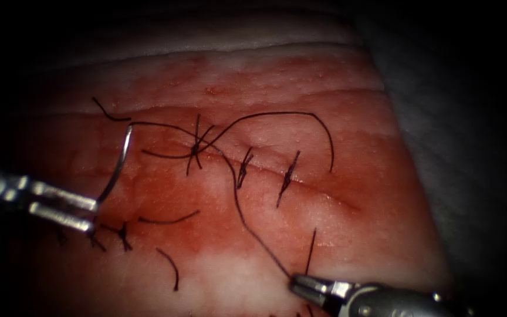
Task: Wound Closure
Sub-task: Use the right gripper to pull the suture through the tissue until a short tail remains.
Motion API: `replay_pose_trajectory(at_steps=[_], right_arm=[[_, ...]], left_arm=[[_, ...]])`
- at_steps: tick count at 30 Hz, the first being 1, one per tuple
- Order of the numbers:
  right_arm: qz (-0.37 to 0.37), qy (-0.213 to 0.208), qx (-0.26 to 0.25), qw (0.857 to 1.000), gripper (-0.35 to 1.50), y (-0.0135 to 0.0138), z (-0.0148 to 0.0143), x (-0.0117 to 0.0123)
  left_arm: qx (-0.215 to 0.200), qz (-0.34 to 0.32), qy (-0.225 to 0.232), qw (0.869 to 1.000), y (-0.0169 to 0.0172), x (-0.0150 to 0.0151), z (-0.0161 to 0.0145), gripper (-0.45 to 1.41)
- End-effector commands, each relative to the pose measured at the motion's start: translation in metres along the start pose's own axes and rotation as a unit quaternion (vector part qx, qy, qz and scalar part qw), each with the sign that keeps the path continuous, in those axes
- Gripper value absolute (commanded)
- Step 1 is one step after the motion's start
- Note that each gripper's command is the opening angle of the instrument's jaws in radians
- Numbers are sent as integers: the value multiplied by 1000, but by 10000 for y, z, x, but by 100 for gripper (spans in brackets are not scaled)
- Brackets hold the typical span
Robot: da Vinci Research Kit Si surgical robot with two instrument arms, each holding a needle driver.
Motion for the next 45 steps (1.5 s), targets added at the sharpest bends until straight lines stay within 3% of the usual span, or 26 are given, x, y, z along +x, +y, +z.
replay_pose_trajectory(at_steps=[1,7,8,10,11,16,24,32,34,35,36,37,41,45], right_arm=[[1,0,10,1000,-35,-17,5,9],[5,8,36,999,-35,-37,1,26],[-12,16,35,999,-10,-35,1,27],[-36,38,27,998,74,-28,3,30],[-50,56,20,997,103,-20,3,30],[-60,91,9,994,123,22,1,22],[-70,84,-18,994,123,84,18,-11],[-75,75,-37,994,121,115,49,-36],[-77,70,-40,994,103,117,53,-42],[-81,64,-46,994,79,117,54,-44],[-89,53,-46,994,17,115,55,-46],[-91,43,-41,994,-33,114,55,-47],[-91,-1,-18,996,-35,107,53,-47],[-66,-14,-9,998,-35,93,44,-41]], left_arm=[[3,0,-1,1000,-6,-4,4,-45],[9,-6,-8,1000,-13,-8,-8,-45],[10,-7,-7,1000,-14,-8,-10,-45],[14,-9,-5,1000,-16,-8,-17,-45],[16,-11,-4,1000,-17,-8,-20,-45],[35,-18,-4,999,-25,-10,-44,-45],[53,-23,-11,998,-30,-13,-56,-45],[53,-24,-10,998,-30,-13,-54,-45],[52,-24,-10,998,-30,-13,-54,-45],[52,-24,-10,998,-30,-14,-54,-45],[52,-24,-10,998,-30,-14,-54,-45],[52,-24,-10,998,-30,-14,-54,-45],[52,-24,-9,998,-30,-14,-52,-45],[52,-24,-9,998,-30,-14,-51,-45]])
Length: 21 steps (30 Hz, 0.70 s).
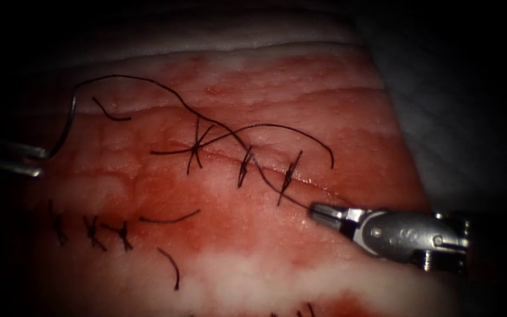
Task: Wound Closure
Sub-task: Use the right gripper to pull the suture through the tissue until a short tail remains.
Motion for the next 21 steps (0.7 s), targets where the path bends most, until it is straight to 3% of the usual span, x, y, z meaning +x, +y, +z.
replay_pose_trajectory(at_steps=[1,11,21], right_arm=[[2,1,3,1000,-35,-11,3,6],[6,8,15,1000,-35,-59,-28,37],[7,22,35,999,-35,-102,-40,68]], left_arm=[[0,1,1,1000,-5,-2,6,-45],[-1,1,1,1000,-10,-7,8,-45],[-1,1,1,1000,-13,-10,7,-45]])
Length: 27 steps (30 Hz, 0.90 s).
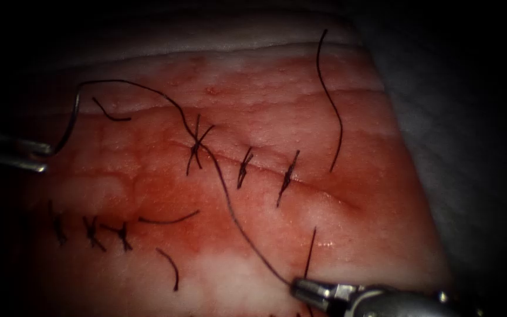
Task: Wound Closure
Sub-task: Use the right gripper to pull the suture through the tissue until a short tail remains.
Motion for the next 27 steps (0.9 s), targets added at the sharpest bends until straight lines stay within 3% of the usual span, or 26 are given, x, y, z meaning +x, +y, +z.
replay_pose_trajectory(at_steps=[1,17,20,23,24,27], right_arm=[[2,3,4,1000,-35,-12,9,6],[28,12,21,999,-35,-51,17,51],[34,43,10,998,-35,-48,18,50],[-21,65,-1,998,84,-35,18,45],[-29,68,-1,997,110,-26,18,42],[-37,74,-5,997,121,-8,14,31]], left_arm=[[0,1,1,1000,-5,-3,6,-45],[4,3,-3,1000,-11,-7,3,-45],[8,4,-4,1000,-13,-7,-2,-45],[14,7,-1,1000,-16,-7,-8,-45],[17,8,-1,1000,-18,-8,-12,-45],[29,9,2,1000,-24,-9,-21,-45]])
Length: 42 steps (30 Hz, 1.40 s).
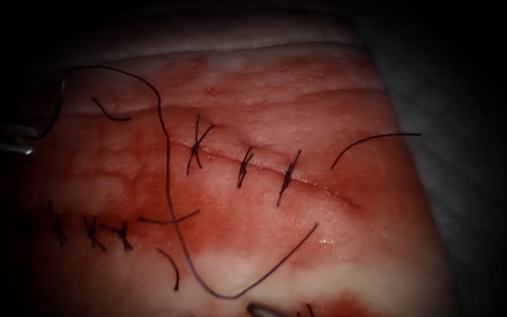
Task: Wound Closure
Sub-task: Use the right gripper to pull the suture through the tissue until a short tail remains.
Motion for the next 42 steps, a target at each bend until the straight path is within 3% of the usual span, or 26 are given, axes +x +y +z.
replay_pose_trajectory(at_steps=[1,13,19,21,22,23,24,26,32,39,40,42], right_arm=[[-11,4,-7,1000,123,16,4,-15],[-77,-39,-72,994,121,86,20,-76],[-76,-42,-89,992,128,100,35,-93],[-77,-43,-91,992,105,99,37,-96],[-84,-42,-90,991,59,98,37,-97],[-85,-44,-88,992,-8,95,35,-97],[-86,-52,-82,992,-35,92,34,-97],[-66,-69,-68,993,-35,87,29,-94],[-43,-65,-70,995,-35,71,18,-83],[-39,-64,-67,995,-35,72,14,-80],[-39,-59,-65,995,-6,73,13,-80],[-38,-50,-65,996,89,75,12,-81]], left_arm=[[4,-1,2,1000,-6,-3,3,-45],[29,-3,-6,1000,-18,-10,-5,-45],[26,-3,-3,1000,-17,-10,-2,-45],[26,-3,-3,1000,-16,-10,-1,-45],[25,-3,-2,1000,-16,-10,-1,-45],[25,-3,-1,1000,-16,-10,0,-45],[23,-3,0,1000,-15,-10,1,-45],[19,-2,5,1000,-14,-10,6,-45],[-1,5,25,1000,-7,-9,26,-45],[-21,10,34,999,0,-7,36,-45],[-22,10,35,999,1,-7,35,-45],[-28,12,37,999,4,-7,35,-45]])
